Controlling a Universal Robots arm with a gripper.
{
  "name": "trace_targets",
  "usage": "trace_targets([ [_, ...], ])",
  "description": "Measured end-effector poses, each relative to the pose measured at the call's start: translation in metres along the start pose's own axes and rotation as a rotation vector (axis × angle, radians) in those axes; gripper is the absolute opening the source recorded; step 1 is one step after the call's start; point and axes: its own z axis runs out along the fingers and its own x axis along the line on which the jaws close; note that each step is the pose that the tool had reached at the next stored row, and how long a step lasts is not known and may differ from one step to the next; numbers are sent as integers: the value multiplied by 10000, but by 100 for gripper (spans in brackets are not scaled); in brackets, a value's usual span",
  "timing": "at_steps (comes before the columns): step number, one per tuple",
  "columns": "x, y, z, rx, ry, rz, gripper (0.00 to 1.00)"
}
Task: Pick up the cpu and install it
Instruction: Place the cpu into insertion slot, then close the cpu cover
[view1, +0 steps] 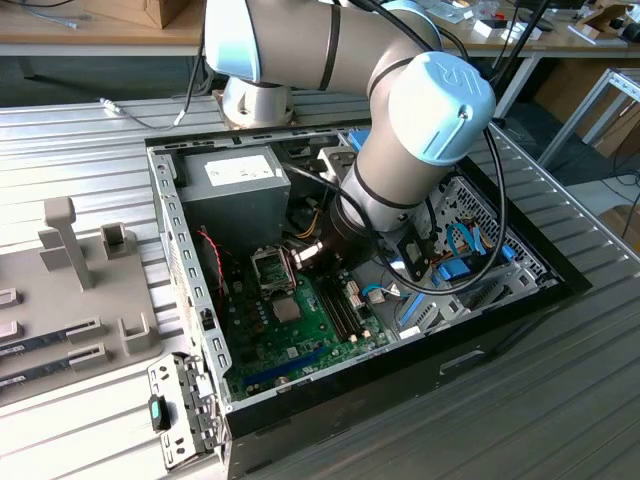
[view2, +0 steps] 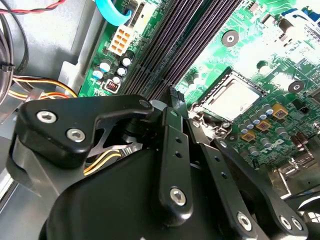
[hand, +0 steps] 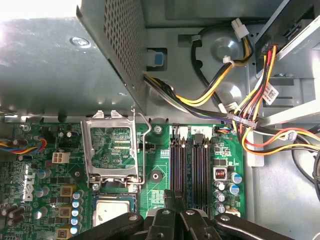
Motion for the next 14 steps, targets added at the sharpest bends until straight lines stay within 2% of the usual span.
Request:
trace_targets([
  [5, 1, 0, 0, 0, 0, -1, 11],
  [7, 28, 0, 1, -32, 6, -35, 11],
  [8, 30, 9, 3, -54, 13, -89, 11],
  [14, 30, 106, 18, -47, 58, -373, 11],
])
